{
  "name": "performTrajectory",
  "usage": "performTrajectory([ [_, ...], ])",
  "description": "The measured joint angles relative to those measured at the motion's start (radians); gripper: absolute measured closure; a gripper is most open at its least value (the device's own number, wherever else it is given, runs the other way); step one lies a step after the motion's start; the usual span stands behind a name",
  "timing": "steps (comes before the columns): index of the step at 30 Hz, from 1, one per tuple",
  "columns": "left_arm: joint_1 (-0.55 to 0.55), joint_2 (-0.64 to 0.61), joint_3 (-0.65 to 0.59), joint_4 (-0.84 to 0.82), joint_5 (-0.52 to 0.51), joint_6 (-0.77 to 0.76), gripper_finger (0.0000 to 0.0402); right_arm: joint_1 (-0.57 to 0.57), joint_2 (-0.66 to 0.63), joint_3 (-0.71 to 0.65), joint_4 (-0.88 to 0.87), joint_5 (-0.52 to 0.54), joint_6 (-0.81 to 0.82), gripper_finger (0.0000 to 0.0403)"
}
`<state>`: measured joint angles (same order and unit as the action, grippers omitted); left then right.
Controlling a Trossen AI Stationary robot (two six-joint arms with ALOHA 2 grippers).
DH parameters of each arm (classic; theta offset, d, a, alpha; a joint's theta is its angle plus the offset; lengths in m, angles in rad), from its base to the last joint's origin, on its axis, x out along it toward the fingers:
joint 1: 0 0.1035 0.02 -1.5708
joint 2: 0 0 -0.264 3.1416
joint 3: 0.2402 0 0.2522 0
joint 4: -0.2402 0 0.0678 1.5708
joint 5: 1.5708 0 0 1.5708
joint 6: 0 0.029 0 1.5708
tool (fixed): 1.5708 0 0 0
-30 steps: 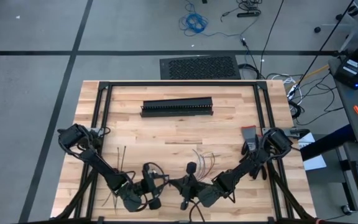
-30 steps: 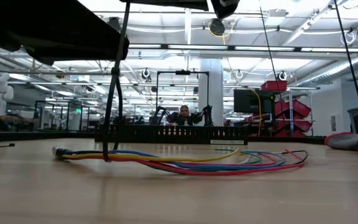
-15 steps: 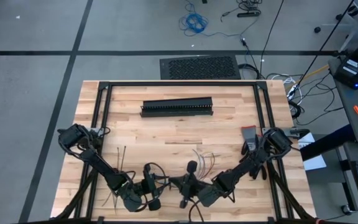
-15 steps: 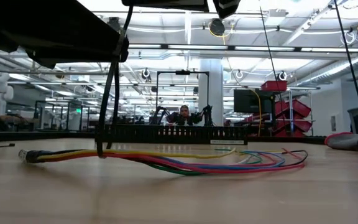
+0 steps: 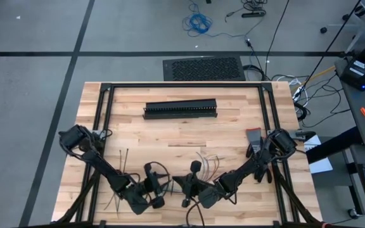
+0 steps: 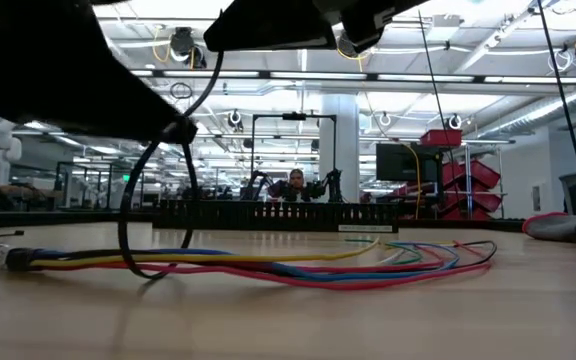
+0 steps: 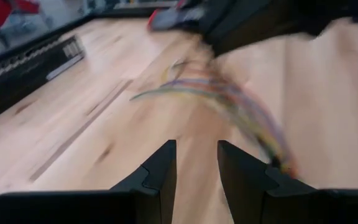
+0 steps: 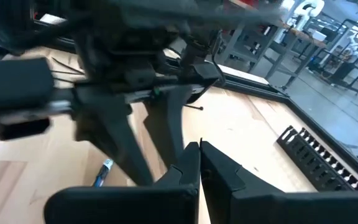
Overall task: Ziptie cables
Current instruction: Wrap the zip tie around the cable wires
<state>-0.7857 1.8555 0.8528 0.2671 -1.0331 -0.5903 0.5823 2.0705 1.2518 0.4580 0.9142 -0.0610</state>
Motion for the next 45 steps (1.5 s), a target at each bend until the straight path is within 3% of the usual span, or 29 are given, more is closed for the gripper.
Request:
performTrajectory([
  [3, 0.001, -0.022, 0.000, -0.106, -0.004, -0.078, 0.0285, -0.001, 0.000, 0.000, 0.000, 0.001, -0.001, 0.0403],
  [12, -0.004, -0.075, 0.000, -0.109, 0.023, -0.083, 0.0285, 0.000, 0.000, 0.000, 0.001, 0.000, -0.003, 0.0403],
  [23, -0.006, -0.075, 0.000, 0.052, 0.140, 0.028, 0.0285, 0.000, 0.000, 0.000, 0.001, -0.005, -0.003, 0.0403],
  [38, 0.001, -0.069, 0.000, 0.114, 0.199, 0.100, 0.0285, 0.000, 0.000, 0.000, 0.004, -0.030, -0.016, 0.0403],
  [45, 0.019, -0.042, 0.000, 0.072, 0.200, 0.095, 0.0285, 0.016, 0.000, 0.000, 0.072, -0.029, -0.108, 0.0403],
])
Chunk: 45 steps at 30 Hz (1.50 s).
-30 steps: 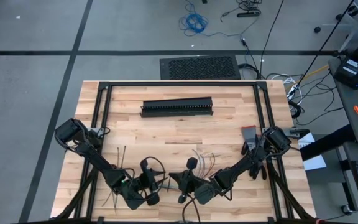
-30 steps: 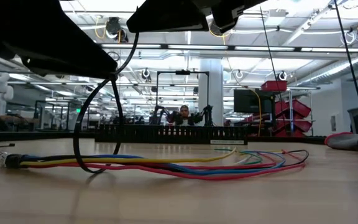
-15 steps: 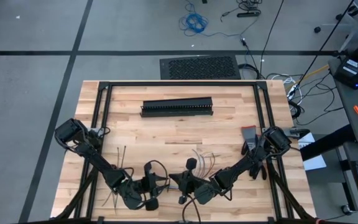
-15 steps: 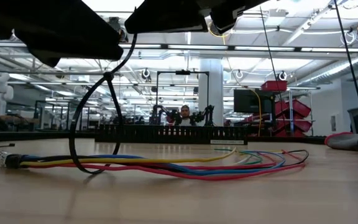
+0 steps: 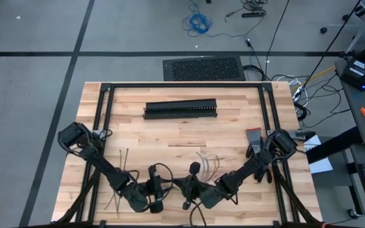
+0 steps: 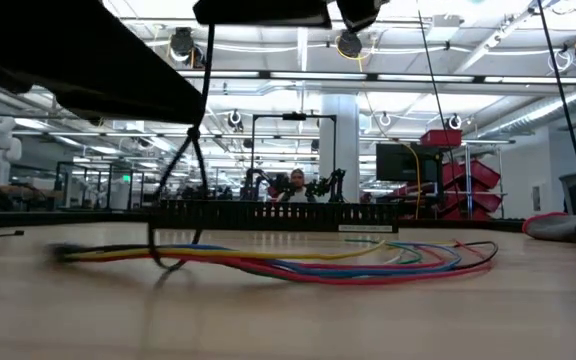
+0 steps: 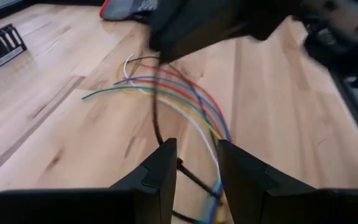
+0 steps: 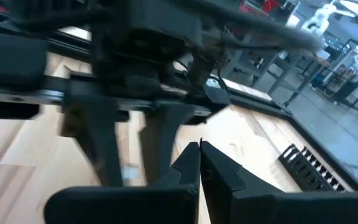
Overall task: Ziptie cables
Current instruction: Wrap the zip tie around the cable wires
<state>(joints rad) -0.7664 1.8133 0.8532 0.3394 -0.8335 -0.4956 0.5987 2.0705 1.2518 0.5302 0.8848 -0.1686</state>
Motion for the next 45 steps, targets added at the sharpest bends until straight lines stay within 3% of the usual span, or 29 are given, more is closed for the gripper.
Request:
performTrajectory([
  [21, -0.015, -0.066, 0.000, -0.020, -0.019, 0.041, 0.0285, 0.024, 0.000, 0.000, -0.009, -0.029, 0.007, 0.0403],
  [37, 0.021, 0.024, 0.000, 0.041, -0.005, 0.058, 0.0288, 0.023, 0.000, 0.000, 0.027, -0.048, 0.000, 0.0403],
  [40, 0.021, 0.024, 0.000, 0.041, -0.005, 0.058, 0.0308, 0.023, 0.000, 0.000, 0.043, -0.041, -0.009, 0.0403],
  [45, 0.021, 0.024, 0.001, 0.047, -0.006, 0.062, 0.0382, 0.022, 0.000, 0.000, 0.067, -0.045, -0.017, 0.0403],
])
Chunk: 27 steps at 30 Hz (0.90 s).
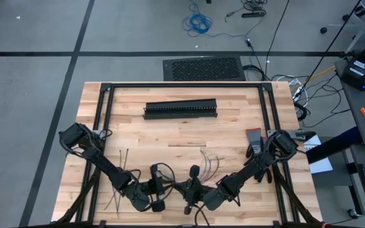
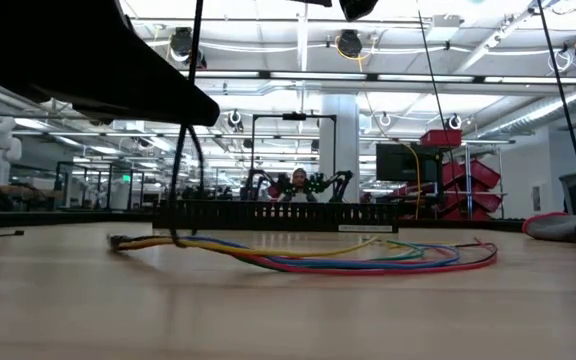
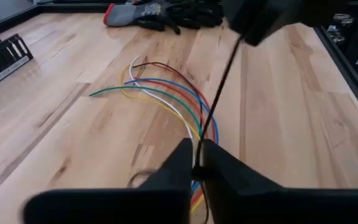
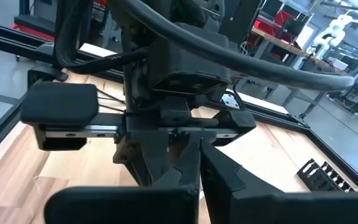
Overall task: Ziptie cables
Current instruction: Wrap the zip tie around the cable wires
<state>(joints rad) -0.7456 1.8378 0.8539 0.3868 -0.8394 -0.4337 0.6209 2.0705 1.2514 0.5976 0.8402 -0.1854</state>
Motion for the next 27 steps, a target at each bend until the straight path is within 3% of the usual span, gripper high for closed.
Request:
performTrajectory([
  [6, 0.000, 0.001, 0.000, 0.000, -0.001, -0.003, 0.0390, 0.000, 0.001, 0.000, 0.013, 0.016, -0.001, 0.0403],
  [21, 0.001, 0.078, 0.001, 0.051, -0.002, -0.028, 0.0400, 0.005, 0.001, -0.002, 0.095, 0.083, -0.183, 0.0403],
  [27, 0.002, 0.080, 0.000, 0.046, 0.009, -0.024, 0.0400, 0.012, -0.120, 0.012, 0.152, 0.114, -0.233, 0.0402],
])
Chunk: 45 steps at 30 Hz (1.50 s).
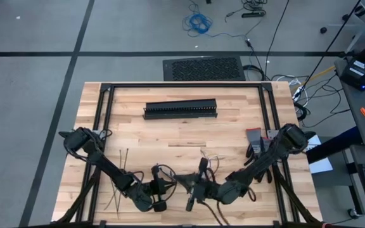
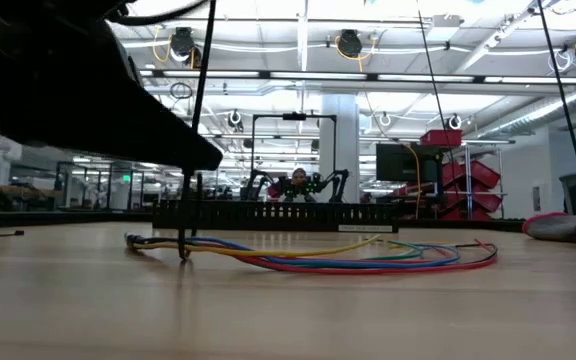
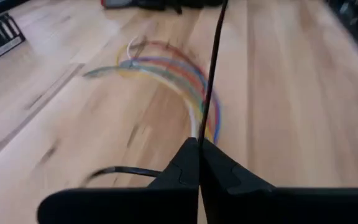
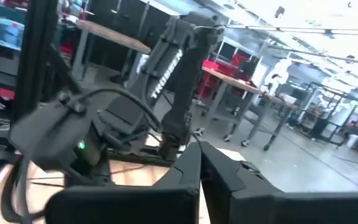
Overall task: Ziptie cables
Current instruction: Wrap the zip tie around the cable wires
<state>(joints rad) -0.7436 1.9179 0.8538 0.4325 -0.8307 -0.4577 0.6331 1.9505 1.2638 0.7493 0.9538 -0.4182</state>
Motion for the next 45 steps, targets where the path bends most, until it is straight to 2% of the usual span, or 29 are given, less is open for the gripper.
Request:
performTrajectory([
  [3, 0.000, 0.004, -0.003, -0.006, 0.000, 0.001, 0.0400, 0.000, 0.019, -0.013, -0.077, 0.022, 0.014, 0.0402],
  [7, 0.000, 0.002, -0.001, 0.001, -0.011, 0.001, 0.0400, 0.022, 0.000, -0.004, -0.130, 0.170, 0.064, 0.0395],
  [9, 0.001, 0.002, -0.001, -0.001, -0.013, 0.000, 0.0400, 0.040, 0.005, -0.006, -0.211, 0.209, 0.133, 0.0380],
  [17, 0.000, 0.002, -0.001, 0.007, -0.016, 0.000, 0.0401, 0.096, 0.041, -0.011, -0.500, 0.168, 0.596, 0.0287],
  [22, 0.003, 0.002, -0.001, 0.014, -0.016, 0.000, 0.0401, 0.071, 0.097, -0.009, -0.466, 0.081, 0.731, 0.0252],
  [25, 0.003, 0.001, -0.001, 0.015, -0.017, 0.000, 0.0401, 0.041, 0.145, -0.012, -0.446, 0.056, 0.747, 0.0251],
  [35, 0.004, 0.001, -0.001, 0.017, -0.017, -0.005, 0.0401, -0.016, 0.173, -0.010, -0.273, 0.004, 0.584, 0.0254],
  [41, 0.004, 0.001, -0.001, 0.038, -0.018, -0.004, 0.0401, -0.037, 0.173, -0.010, -0.250, -0.089, 0.569, 0.0255],
  [45, 0.004, 0.001, -0.001, 0.038, -0.018, -0.003, 0.0401, -0.040, 0.173, -0.010, -0.260, -0.093, 0.576, 0.0272],
])
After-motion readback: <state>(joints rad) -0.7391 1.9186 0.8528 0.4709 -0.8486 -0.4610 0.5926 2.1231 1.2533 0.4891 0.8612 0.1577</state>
